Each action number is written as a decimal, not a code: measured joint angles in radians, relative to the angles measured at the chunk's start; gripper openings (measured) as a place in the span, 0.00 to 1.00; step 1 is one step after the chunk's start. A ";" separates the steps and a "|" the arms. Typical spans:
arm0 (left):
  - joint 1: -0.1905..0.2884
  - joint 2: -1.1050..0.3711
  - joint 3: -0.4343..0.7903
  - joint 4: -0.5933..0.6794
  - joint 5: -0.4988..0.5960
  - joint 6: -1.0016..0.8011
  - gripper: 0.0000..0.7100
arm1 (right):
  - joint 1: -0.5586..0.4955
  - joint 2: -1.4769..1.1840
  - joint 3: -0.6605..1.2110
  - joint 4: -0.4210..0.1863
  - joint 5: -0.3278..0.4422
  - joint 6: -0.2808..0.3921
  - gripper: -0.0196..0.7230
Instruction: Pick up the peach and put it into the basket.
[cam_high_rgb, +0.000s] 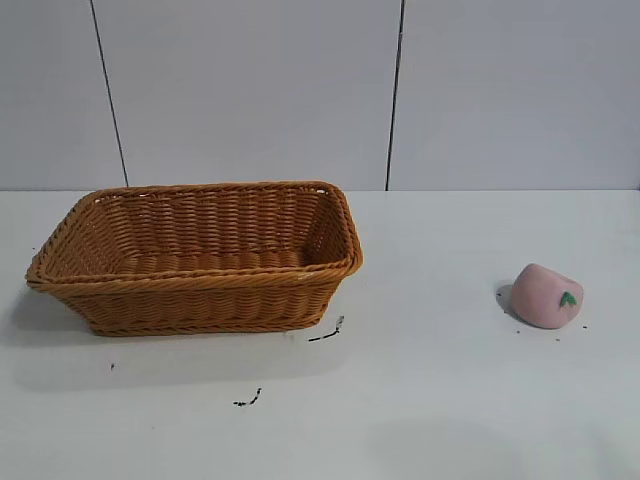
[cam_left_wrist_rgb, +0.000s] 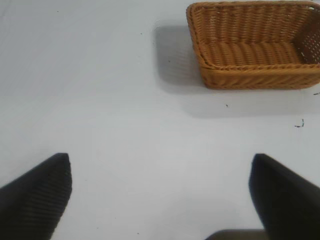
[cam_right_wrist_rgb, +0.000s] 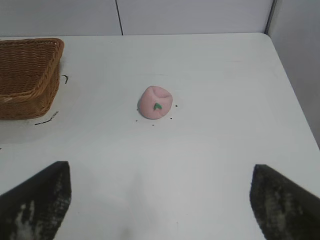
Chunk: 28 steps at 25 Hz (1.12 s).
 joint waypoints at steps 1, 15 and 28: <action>0.000 0.000 0.000 0.000 0.000 0.000 0.98 | 0.000 0.000 0.000 0.000 0.000 0.001 0.93; 0.000 0.000 0.000 0.000 0.000 0.000 0.98 | 0.000 0.199 -0.028 0.000 -0.003 0.001 0.93; 0.000 0.000 0.000 0.000 0.000 0.000 0.98 | 0.000 1.138 -0.487 0.007 -0.038 0.001 0.93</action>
